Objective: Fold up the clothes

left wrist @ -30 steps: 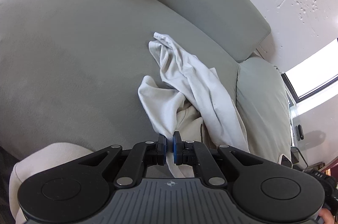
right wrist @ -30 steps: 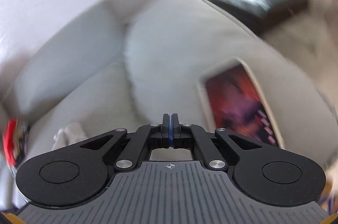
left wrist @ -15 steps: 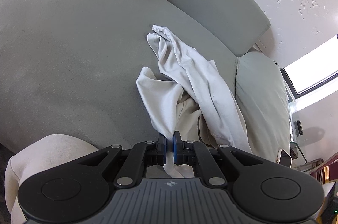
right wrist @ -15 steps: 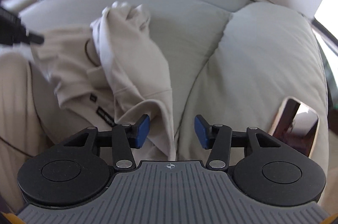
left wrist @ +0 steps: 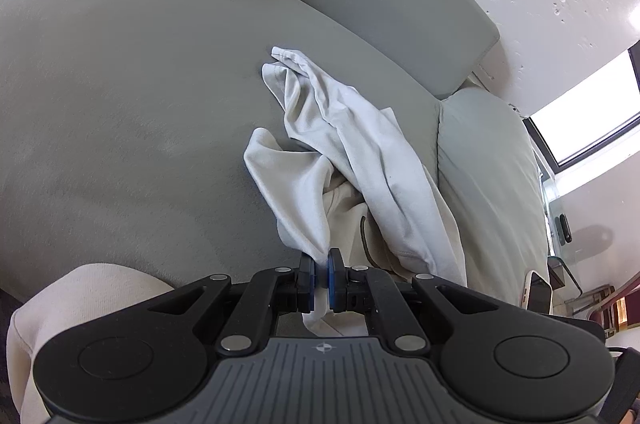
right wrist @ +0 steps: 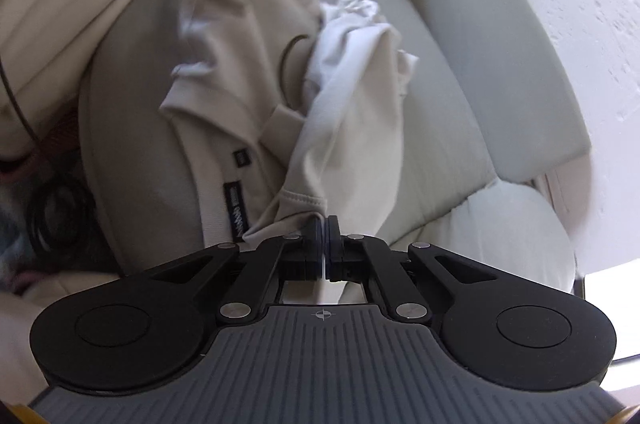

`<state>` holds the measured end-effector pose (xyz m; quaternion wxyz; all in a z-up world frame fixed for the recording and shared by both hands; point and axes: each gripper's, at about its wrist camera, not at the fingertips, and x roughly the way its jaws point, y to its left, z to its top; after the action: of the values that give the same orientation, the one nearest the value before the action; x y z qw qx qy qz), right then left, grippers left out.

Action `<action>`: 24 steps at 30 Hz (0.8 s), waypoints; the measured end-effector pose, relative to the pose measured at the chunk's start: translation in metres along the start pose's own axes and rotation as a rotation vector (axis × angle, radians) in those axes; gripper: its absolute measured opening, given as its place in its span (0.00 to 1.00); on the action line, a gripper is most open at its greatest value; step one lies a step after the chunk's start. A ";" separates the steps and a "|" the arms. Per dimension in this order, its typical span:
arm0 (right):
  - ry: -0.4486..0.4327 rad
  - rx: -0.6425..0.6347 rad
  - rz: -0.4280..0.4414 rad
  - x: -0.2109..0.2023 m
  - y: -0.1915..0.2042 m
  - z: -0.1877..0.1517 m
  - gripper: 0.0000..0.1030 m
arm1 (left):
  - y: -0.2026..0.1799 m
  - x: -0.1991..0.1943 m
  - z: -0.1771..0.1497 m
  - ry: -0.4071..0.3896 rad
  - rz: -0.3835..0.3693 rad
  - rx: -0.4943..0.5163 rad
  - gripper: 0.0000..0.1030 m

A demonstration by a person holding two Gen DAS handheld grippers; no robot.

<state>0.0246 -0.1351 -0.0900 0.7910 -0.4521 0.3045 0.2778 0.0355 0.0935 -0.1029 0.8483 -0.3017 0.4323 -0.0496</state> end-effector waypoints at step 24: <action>0.047 1.707 0.155 -0.007 -0.099 -0.183 0.39 | 0.022 0.000 -0.012 0.025 -0.002 -0.126 0.06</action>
<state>0.0482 -0.3414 -0.1051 0.8327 0.3147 0.4556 -0.0026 0.0224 0.1054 -0.1208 0.8221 -0.3541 0.4450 -0.0268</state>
